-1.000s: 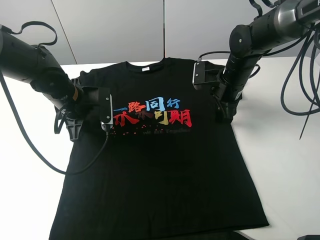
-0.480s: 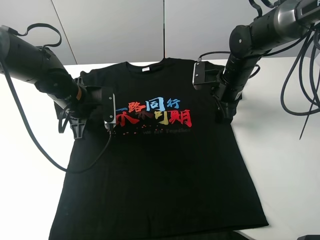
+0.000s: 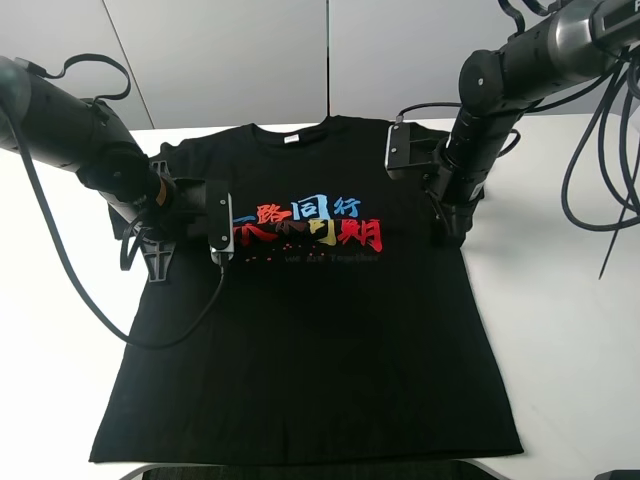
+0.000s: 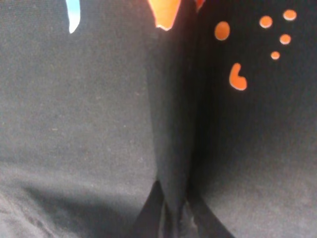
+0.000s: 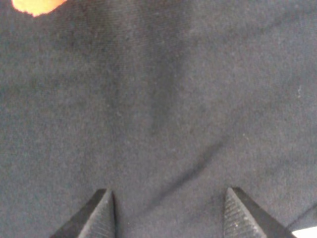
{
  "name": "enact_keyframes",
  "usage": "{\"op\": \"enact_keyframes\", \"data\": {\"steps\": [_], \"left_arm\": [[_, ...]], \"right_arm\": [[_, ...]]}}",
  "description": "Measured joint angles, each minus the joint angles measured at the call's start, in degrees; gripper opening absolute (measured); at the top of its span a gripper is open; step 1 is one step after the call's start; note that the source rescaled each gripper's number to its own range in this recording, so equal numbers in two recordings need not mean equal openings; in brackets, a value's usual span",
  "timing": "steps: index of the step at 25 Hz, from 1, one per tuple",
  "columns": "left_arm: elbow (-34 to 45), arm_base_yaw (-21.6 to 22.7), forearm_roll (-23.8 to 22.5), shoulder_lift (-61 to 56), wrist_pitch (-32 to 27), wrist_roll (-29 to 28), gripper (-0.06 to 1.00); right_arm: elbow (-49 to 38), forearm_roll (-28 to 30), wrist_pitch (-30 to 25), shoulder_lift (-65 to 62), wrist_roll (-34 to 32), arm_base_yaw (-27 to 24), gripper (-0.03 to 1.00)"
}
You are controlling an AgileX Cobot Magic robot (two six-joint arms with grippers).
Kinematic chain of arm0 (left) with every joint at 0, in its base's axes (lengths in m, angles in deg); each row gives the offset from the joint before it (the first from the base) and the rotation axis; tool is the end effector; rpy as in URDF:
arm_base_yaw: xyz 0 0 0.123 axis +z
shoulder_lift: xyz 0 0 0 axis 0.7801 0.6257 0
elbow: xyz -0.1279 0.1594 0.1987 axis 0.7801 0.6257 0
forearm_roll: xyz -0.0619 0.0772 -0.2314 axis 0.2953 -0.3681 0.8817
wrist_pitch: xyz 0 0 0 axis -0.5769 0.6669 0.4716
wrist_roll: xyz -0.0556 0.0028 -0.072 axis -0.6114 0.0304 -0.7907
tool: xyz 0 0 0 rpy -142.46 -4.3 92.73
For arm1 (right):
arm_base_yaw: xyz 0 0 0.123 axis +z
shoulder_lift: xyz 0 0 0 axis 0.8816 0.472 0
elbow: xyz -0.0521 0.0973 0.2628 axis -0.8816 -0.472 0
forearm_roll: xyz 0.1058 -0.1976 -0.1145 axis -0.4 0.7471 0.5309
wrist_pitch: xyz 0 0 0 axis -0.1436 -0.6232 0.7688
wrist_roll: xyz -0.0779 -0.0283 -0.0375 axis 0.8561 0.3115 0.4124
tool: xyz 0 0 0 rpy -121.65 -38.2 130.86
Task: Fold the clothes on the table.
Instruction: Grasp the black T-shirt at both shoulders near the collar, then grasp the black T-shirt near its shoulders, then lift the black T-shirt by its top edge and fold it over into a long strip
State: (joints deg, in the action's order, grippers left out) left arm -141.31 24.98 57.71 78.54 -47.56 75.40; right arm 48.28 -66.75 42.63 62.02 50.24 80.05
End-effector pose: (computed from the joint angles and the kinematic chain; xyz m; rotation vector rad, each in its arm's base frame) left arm 0.3125 -0.1365 0.0832 1.8987 2.1698 0.3611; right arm 0.3564 0.1191 0.0885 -1.9317 2.4044 -0.0024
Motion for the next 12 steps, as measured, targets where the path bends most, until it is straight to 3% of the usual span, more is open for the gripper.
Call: {"op": "enact_keyframes", "data": {"steps": [10, 12], "left_arm": [[0.00, 0.00, -0.95, 0.00, 0.11, 0.00, 0.00], [0.00, 0.00, -0.95, 0.00, 0.11, 0.00, 0.00]], "right_arm": [[0.00, -0.13, -0.11, 0.21, 0.00, 0.00, 0.59], [0.00, -0.40, -0.53, 0.57, 0.00, 0.00, 0.55]]}}
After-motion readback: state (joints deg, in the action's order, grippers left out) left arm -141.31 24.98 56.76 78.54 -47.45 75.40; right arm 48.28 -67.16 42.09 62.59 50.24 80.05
